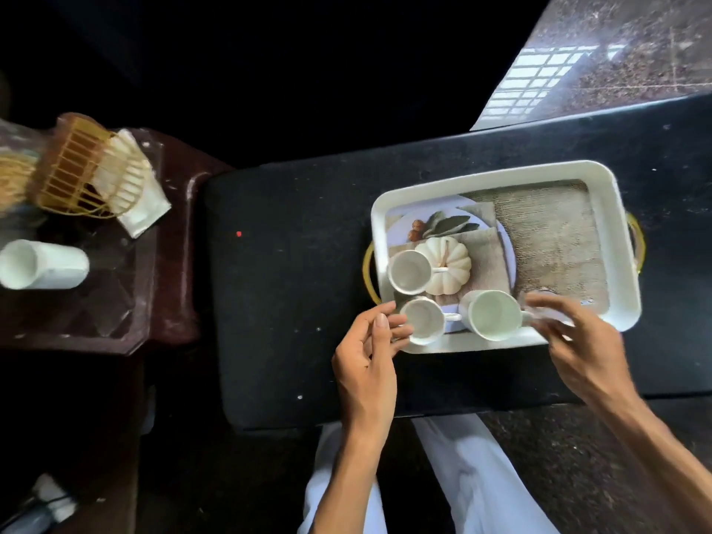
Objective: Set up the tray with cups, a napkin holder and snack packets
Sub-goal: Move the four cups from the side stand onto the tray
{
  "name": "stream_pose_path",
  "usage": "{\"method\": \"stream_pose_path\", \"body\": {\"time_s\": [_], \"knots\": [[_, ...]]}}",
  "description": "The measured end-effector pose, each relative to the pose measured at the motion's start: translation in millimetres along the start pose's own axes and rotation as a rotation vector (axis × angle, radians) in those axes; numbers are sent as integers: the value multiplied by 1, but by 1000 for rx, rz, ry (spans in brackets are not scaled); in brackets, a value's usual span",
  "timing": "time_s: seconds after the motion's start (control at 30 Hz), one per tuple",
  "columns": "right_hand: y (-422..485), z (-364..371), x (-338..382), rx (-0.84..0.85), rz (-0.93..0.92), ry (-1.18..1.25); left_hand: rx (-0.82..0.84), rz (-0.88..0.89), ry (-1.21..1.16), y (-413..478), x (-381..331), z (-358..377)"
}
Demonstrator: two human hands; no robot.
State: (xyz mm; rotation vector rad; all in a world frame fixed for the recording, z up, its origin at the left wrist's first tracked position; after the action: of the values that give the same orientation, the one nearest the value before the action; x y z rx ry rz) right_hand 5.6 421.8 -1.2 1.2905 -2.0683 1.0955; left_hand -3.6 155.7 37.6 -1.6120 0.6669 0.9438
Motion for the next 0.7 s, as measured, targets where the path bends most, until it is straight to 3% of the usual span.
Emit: {"method": "stream_pose_path", "body": {"time_s": [0.17,0.33,0.43,0.7], "knots": [[-14,11,49,-121,-22,7,-201,53,-20,12,-9,-77],[-20,82,128,-8,-135,176,-410,118,-8,37,-22,-178],[-19,146,174,67,-226,153,-515,153,-3,57,-29,-241],[-15,316,297,251,-361,224,-649,231,18,127,-57,-374]]}}
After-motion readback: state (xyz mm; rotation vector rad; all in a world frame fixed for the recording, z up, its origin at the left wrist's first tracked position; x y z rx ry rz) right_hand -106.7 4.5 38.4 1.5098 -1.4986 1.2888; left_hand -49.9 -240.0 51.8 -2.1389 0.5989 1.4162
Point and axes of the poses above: each hand's wrist, its own y-axis towards the middle knuckle, its own z-axis out of the palm, x = y × z, the point moved 3 cm from there along y, towards the middle knuckle, and after that the axes turned 1 degree about x, right-handed, at the moved point
